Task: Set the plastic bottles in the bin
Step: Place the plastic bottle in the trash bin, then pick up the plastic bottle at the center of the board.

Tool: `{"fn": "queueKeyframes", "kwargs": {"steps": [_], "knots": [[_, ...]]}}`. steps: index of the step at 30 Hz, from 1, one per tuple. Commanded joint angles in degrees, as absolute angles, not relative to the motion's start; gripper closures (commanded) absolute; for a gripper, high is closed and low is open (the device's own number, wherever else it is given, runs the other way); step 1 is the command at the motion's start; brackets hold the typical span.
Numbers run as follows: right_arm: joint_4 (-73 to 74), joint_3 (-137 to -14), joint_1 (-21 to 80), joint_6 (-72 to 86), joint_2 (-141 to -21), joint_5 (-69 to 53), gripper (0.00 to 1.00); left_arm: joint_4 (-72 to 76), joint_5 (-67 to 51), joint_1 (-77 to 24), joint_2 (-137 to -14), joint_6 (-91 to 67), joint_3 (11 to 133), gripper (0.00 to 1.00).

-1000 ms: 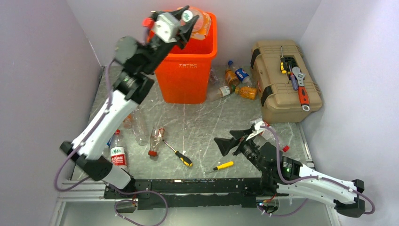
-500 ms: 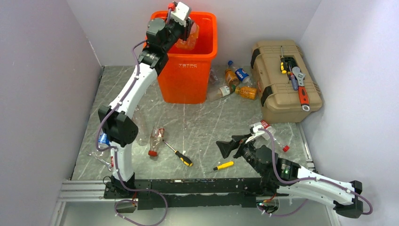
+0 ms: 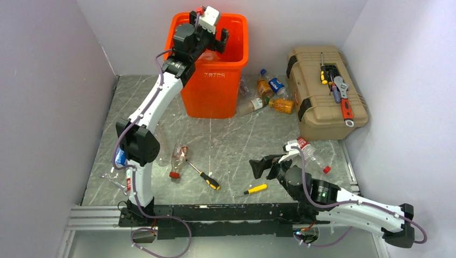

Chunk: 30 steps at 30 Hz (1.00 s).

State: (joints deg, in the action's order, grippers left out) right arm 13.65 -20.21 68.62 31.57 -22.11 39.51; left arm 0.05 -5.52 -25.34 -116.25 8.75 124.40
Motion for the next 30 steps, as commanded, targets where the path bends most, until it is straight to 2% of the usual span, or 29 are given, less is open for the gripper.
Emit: {"fn": "queueKeyframes", "kwargs": {"steps": [1,8,13,17,23,26,30], "knots": [[13.4,-23.8,68.7,31.0,-23.6,42.7,0.0,3.6,-4.7,-25.7,-108.1,7.4,124.7,0.01],[19.0,-28.7,68.6,35.4,-24.8,49.0,0.0,0.7,0.9,-26.4,-93.2,4.1,116.1,0.01],[27.4,-33.8,68.5,40.4,-29.2,55.0,0.0,-7.1,12.4,-26.4,-77.2,3.3,101.1,0.01],[26.6,-35.8,68.2,40.2,-32.3,55.6,0.0,-13.1,20.3,-26.4,-63.2,1.8,87.6,0.01],[16.6,-36.1,63.6,36.0,-40.8,42.1,0.0,-24.1,28.4,-26.4,-52.3,0.9,75.5,0.01],[12.0,-36.6,57.5,35.4,-48.1,27.4,0.0,-32.6,32.8,-26.3,-51.8,-4.2,72.2,0.01],[3.7,-36.3,54.1,35.7,-58.3,10.4,0.0,-37.9,26.8,-26.1,-51.8,-11.8,66.4,0.01]]}}
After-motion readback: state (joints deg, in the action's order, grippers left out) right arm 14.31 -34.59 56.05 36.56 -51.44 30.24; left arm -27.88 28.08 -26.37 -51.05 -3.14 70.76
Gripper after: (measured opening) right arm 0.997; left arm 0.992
